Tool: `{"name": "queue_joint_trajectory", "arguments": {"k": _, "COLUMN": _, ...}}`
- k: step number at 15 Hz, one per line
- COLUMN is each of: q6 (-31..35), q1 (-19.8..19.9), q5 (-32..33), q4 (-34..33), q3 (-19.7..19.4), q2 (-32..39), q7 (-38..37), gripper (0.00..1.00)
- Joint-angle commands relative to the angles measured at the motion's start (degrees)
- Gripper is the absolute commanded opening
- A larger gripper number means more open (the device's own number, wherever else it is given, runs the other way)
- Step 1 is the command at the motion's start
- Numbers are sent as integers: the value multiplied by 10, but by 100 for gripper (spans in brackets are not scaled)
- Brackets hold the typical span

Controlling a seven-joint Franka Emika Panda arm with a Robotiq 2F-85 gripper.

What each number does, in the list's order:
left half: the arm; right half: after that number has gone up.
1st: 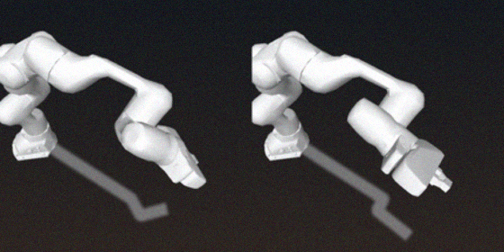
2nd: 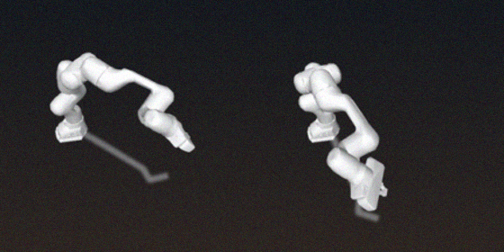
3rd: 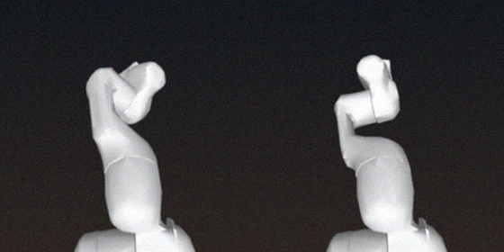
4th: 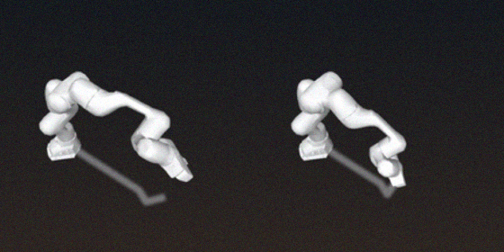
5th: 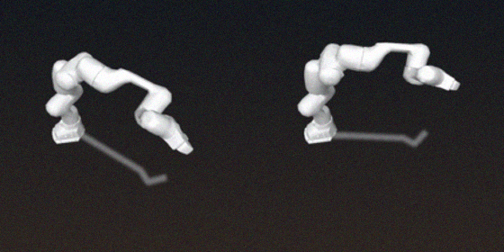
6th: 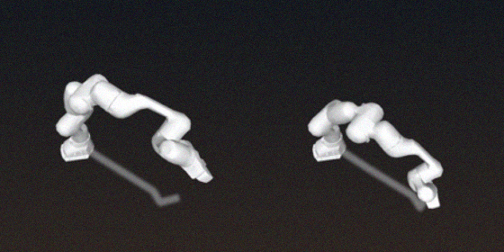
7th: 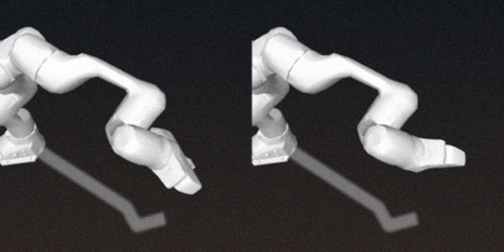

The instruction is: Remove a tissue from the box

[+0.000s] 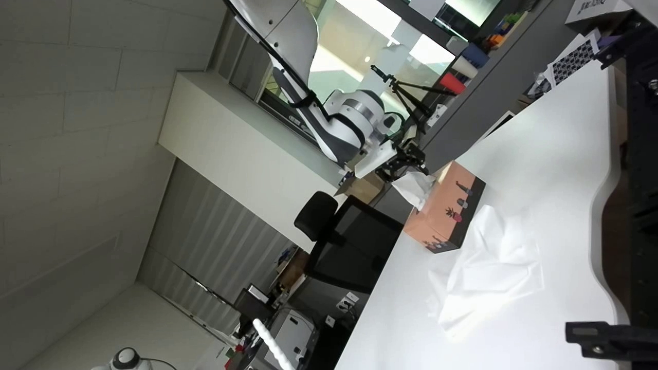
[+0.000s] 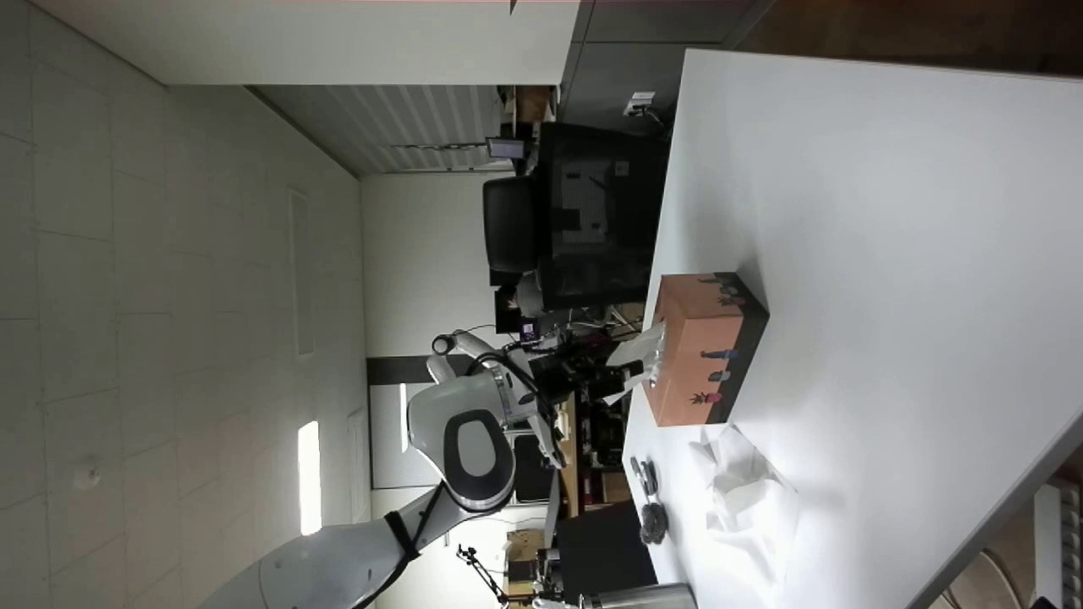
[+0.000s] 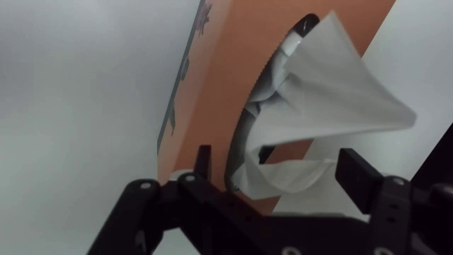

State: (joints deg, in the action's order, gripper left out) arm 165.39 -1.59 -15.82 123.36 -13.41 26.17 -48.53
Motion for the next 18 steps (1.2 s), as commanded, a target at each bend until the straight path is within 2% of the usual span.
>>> {"name": "queue_joint_trajectory", "arguments": {"k": 1, "q6": -15, "q1": -13, "q5": -34, "q4": -26, "q3": 2, "q2": 21, "q7": -85, "gripper": 59}}
{"name": "queue_joint_trajectory", "arguments": {"k": 5, "q6": -9, "q1": -14, "q5": -46, "q4": -26, "q3": 17, "q2": 21, "q7": -114, "gripper": 32}}
{"name": "queue_joint_trajectory", "arguments": {"k": 9, "q6": -20, "q1": -8, "q5": -41, "q4": -16, "q3": 30, "q2": -14, "q7": -97, "gripper": 5}}
{"name": "queue_joint_trajectory", "arguments": {"k": 12, "q6": -48, "q1": -33, "q5": 12, "q4": -1, "q3": 6, "q2": -53, "q7": -91, "gripper": 0}}
{"name": "queue_joint_trajectory", "arguments": {"k": 14, "q6": -80, "q1": -32, "q5": 42, "q4": 11, "q3": 11, "q2": -91, "q7": -78, "gripper": 0}}
{"name": "queue_joint_trajectory", "arguments": {"k": 18, "q6": -108, "q1": -22, "q5": 66, "q4": 56, "q3": 46, "q2": -188, "q7": -26, "gripper": 0}}
